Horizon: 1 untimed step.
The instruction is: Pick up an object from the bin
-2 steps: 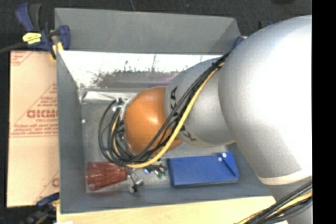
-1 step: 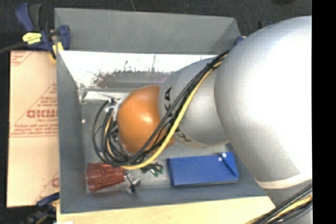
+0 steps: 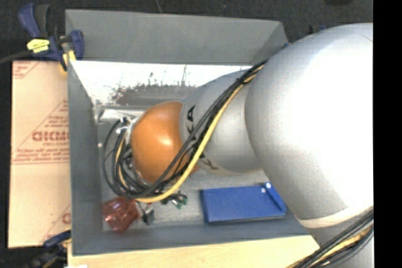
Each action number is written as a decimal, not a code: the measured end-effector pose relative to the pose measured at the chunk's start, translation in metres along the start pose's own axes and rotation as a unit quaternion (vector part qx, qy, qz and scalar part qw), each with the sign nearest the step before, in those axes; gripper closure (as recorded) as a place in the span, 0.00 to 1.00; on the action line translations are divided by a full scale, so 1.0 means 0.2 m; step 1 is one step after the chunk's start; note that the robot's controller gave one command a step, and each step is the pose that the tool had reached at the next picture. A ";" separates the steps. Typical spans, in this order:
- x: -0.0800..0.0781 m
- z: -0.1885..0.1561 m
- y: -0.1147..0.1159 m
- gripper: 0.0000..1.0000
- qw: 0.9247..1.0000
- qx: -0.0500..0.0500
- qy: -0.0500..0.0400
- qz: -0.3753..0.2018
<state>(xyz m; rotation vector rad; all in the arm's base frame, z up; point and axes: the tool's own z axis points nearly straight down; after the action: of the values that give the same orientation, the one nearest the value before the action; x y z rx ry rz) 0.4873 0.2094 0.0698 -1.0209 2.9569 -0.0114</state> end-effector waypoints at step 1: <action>0.00 0.00 0.00 1.00 1.000 0.000 0.000 0.000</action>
Offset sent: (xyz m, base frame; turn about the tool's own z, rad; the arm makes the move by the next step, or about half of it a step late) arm -0.0020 -0.0060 0.0385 0.0120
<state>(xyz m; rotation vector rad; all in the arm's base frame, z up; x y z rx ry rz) 0.4872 0.2092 0.0700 -1.0195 2.9576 -0.0112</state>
